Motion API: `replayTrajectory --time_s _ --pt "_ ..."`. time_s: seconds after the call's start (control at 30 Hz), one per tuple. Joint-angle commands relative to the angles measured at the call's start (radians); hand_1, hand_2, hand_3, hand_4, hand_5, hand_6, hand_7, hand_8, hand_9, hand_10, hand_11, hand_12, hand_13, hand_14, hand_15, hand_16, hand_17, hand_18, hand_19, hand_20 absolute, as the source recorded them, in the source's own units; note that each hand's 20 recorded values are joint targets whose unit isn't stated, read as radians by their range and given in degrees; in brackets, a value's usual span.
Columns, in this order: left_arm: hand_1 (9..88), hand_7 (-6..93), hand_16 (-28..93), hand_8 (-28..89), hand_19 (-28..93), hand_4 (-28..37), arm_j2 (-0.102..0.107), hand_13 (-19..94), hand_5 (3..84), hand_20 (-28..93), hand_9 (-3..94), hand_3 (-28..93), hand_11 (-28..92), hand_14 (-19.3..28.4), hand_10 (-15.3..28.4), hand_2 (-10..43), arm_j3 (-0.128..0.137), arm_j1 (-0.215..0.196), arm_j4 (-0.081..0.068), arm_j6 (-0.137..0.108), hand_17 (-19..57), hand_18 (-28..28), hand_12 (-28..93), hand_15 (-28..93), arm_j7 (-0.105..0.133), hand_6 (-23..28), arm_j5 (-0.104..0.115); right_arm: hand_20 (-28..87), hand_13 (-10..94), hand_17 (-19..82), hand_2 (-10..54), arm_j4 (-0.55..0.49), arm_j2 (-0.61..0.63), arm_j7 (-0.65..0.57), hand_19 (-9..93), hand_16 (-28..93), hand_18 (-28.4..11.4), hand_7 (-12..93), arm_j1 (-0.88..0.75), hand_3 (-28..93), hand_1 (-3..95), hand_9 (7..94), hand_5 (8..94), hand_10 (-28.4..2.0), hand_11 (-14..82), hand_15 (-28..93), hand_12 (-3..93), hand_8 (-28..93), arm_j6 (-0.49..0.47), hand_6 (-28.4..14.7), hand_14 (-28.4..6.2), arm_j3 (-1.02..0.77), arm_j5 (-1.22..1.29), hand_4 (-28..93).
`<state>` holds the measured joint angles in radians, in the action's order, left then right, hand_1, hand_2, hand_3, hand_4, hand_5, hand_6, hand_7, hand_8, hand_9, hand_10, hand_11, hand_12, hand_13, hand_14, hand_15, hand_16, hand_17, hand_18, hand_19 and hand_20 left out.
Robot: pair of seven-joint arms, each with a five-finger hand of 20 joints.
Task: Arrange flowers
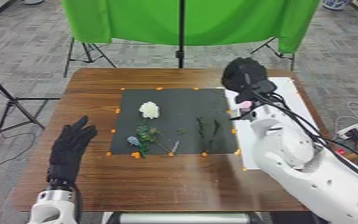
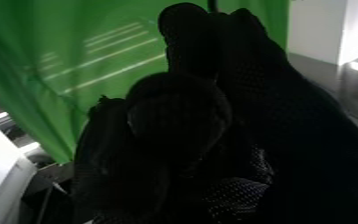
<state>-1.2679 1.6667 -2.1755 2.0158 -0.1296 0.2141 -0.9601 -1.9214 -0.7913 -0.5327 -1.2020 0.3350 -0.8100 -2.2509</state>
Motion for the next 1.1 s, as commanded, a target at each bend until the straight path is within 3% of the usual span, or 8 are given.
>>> replayTrajectory --time_s 0.03,0.17,0.2,0.3,0.47,0.73,1.1 --pt "17.9 8.1 4 -4 6 -28.3 -0.007 29 40.3 19 41.4 63 15 16.3 12.7 5.9 -0.006 -0.013 -0.007 -0.001 -0.2 13.2 16 18 -0.006 3.7 0.001 52 90 65 -9.5 0.130 -0.028 -0.026 93 35 -9.6 17 0.137 56 57.5 81.7 73.4 -10.4 9.9 57 37.9 11 -0.053 -1.4 -3.0 0.054 0.007 -14" --pt "17.8 8.1 4 -4 6 -28.3 -0.010 29 40.2 19 41.4 63 15 16.3 12.7 5.8 -0.009 -0.009 -0.011 0.003 -0.2 13.2 16 18 -0.003 3.8 -0.002 53 89 65 -9.5 0.221 -0.050 -0.043 93 35 -10.0 17 0.238 55 57.0 77.3 71.1 -11.7 11.9 58 34.3 11 -0.137 -1.5 -3.3 0.119 0.023 -14" --pt "17.8 8.1 4 -4 6 -28.3 -0.010 29 40.3 19 41.4 63 15 16.3 12.7 5.8 -0.010 -0.009 -0.010 0.000 -0.2 13.2 16 18 -0.003 3.7 -0.002 53 89 65 -9.5 0.247 -0.058 -0.044 93 34 -10.0 16 0.263 56 55.2 73.9 69.2 -13.1 15.3 58 27.9 10 -0.160 -1.3 -3.4 0.135 0.036 -14" --pt "17.8 8.1 4 -4 6 -28.3 -0.010 29 40.3 19 41.4 63 15 16.2 12.7 5.7 -0.015 -0.005 -0.012 0.003 -0.2 13.2 16 18 -0.004 3.7 -0.004 53 87 63 -9.5 0.302 -0.076 -0.061 93 33 -10.5 15 0.313 64 46.1 67.1 62.6 -15.0 15.6 59 20.8 -6 -0.246 -1.1 -4.1 0.160 0.074 -15" --pt "17.8 8.1 4 -4 6 -28.3 -0.010 29 40.3 19 41.4 63 15 16.2 12.7 5.7 -0.013 -0.011 -0.009 -0.003 -0.2 13.2 16 18 -0.002 3.7 -0.002 52 86 62 -9.5 0.360 -0.097 -0.080 93 32 -11.3 10 0.359 63 42.2 58.4 53.7 -17.1 10.1 58 18.7 -7 -0.350 -2.1 -5.0 0.197 0.083 -15" --pt "17.8 8.2 4 -4 6 -28.3 -0.010 29 40.3 19 41.4 63 15 16.3 12.6 5.7 -0.012 -0.011 -0.009 -0.004 -0.1 13.2 16 18 0.000 3.7 -0.001 49 83 59 -9.5 0.441 -0.122 -0.139 93 31 -12.1 8 0.398 63 39.3 49.2 47.7 -20.1 6.0 58 17.9 -6 -0.486 -1.7 -6.1 0.227 0.086 -15" --pt "17.9 8.1 4 -4 6 -28.3 -0.009 29 40.2 19 41.3 63 15 16.3 12.6 5.5 -0.015 -0.008 -0.009 -0.006 -0.1 13.2 16 18 -0.002 3.7 0.001 46 83 59 -9.5 0.601 -0.163 -0.164 93 30 -12.2 7 0.430 62 39.8 48.9 45.5 -22.0 6.0 58 17.2 -5 -0.514 -1.6 -6.6 0.262 0.093 -15"
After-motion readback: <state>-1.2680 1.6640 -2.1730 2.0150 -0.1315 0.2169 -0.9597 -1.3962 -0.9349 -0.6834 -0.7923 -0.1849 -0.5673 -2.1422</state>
